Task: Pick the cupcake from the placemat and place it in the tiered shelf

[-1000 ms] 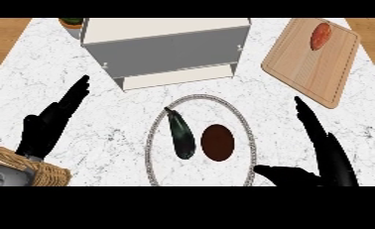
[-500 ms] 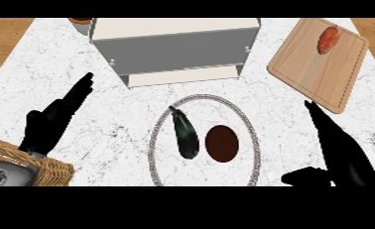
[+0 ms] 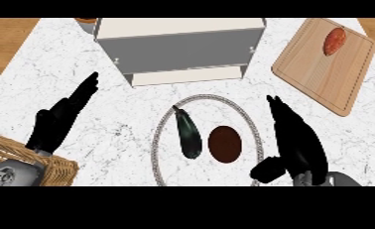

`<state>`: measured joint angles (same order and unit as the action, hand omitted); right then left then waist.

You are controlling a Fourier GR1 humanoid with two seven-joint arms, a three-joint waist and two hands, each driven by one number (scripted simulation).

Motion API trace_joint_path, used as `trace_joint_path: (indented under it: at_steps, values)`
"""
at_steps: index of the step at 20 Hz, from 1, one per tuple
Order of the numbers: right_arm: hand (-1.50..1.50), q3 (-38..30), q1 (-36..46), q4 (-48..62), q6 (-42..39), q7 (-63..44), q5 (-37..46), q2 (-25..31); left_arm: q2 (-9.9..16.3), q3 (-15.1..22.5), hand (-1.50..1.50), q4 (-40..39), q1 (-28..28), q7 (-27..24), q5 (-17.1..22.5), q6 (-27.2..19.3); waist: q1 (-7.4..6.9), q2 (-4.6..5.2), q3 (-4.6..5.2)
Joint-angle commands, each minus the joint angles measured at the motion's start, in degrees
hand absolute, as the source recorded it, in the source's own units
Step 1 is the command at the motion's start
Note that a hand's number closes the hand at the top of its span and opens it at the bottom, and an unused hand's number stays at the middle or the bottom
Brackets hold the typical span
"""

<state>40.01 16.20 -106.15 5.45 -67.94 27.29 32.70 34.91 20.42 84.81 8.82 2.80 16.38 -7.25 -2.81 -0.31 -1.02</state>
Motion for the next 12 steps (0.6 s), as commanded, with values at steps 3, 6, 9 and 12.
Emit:
trace_joint_path:
  at_steps: [3, 6, 9, 12]
  values:
    - [-1.5, 1.86, 6.33, 6.18, -6.16, -16.99, 1.19, -9.58, -5.98, 2.87, 0.0, -2.94, -3.98, 0.55, 0.1, -2.25, 0.5, 0.7, 1.51]
    - [-1.5, 2.24, 6.06, 9.26, -6.89, -17.23, 2.92, -13.03, -5.32, 0.75, 0.0, -4.0, -3.53, 0.16, 0.41, -2.08, 1.86, 0.52, 1.52]
    - [-1.5, 1.85, 7.01, 13.02, -7.77, -17.26, 5.16, -16.0, -5.15, 0.68, 0.0, -2.85, -4.81, 1.22, 0.48, -2.24, 1.86, 0.36, 1.44]
    - [-1.5, 1.39, 7.74, 15.93, -8.95, -17.27, 8.26, -16.96, -5.2, 0.56, 0.0, -2.61, -6.26, 0.39, 0.25, -2.09, 2.18, 0.21, 1.47]
